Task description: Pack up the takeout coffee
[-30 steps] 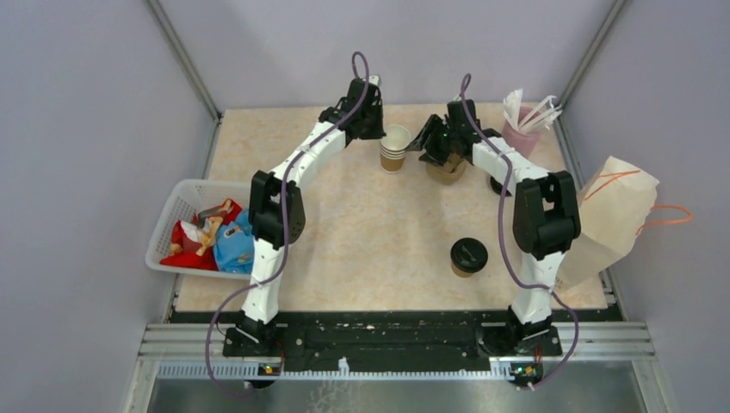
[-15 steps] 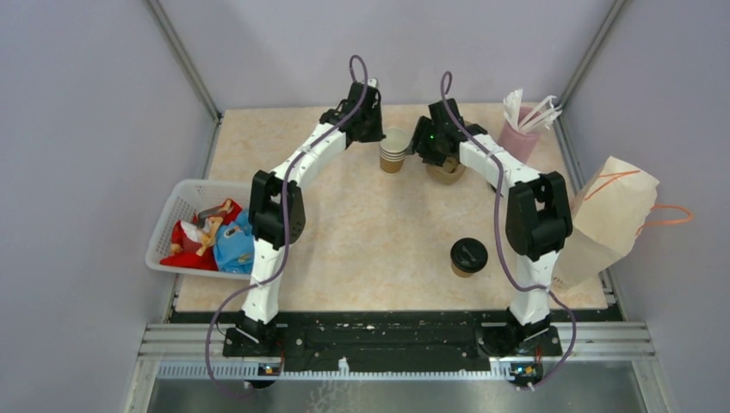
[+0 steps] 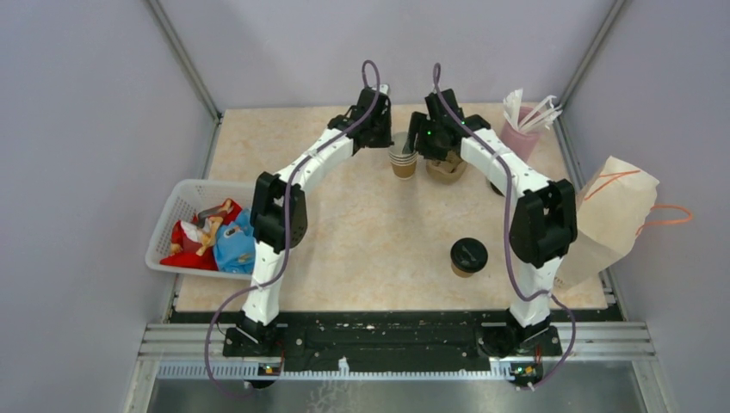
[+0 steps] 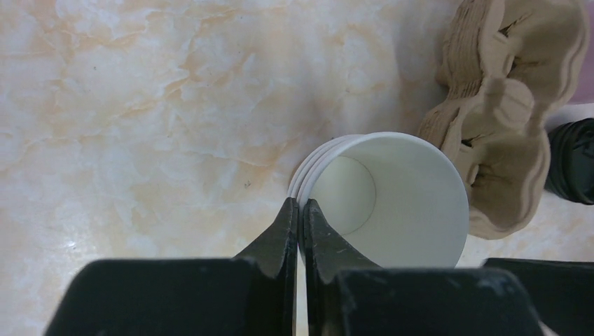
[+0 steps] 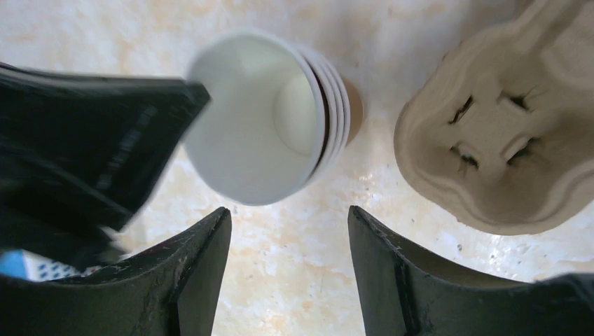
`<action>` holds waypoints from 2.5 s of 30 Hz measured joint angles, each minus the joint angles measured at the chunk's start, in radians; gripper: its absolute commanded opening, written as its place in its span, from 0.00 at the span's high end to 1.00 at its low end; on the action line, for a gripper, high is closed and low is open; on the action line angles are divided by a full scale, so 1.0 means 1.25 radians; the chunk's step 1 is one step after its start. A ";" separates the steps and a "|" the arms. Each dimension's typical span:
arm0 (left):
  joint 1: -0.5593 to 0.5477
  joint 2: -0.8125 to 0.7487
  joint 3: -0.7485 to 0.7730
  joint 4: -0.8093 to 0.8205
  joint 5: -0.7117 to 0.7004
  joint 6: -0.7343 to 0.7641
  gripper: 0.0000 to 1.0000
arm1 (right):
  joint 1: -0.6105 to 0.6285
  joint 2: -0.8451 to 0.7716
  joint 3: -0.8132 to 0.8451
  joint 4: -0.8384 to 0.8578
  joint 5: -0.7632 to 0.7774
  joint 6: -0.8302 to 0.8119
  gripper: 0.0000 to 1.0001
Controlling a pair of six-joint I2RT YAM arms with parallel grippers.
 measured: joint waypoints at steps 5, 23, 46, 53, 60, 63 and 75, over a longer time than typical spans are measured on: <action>-0.016 -0.013 -0.017 0.003 -0.032 0.058 1.00 | -0.017 -0.025 0.072 -0.025 0.008 -0.028 0.51; -0.029 -0.016 -0.016 0.009 -0.048 0.105 1.00 | -0.022 0.152 0.278 -0.155 0.053 -0.101 0.69; -0.042 -0.016 0.035 -0.001 -0.073 0.124 1.00 | -0.013 0.174 0.358 -0.220 0.096 -0.117 0.81; -0.051 -0.014 0.045 -0.015 -0.084 0.134 1.00 | -0.006 0.204 0.396 -0.258 0.124 -0.136 0.80; -0.052 -0.011 0.049 -0.029 -0.087 0.140 1.00 | 0.002 0.221 0.410 -0.280 0.129 -0.147 0.75; -0.054 -0.005 0.053 -0.032 -0.087 0.141 1.00 | 0.003 0.222 0.417 -0.287 0.131 -0.153 0.76; -0.054 -0.002 0.056 -0.041 -0.091 0.141 1.00 | 0.003 0.223 0.447 -0.298 0.134 -0.161 0.92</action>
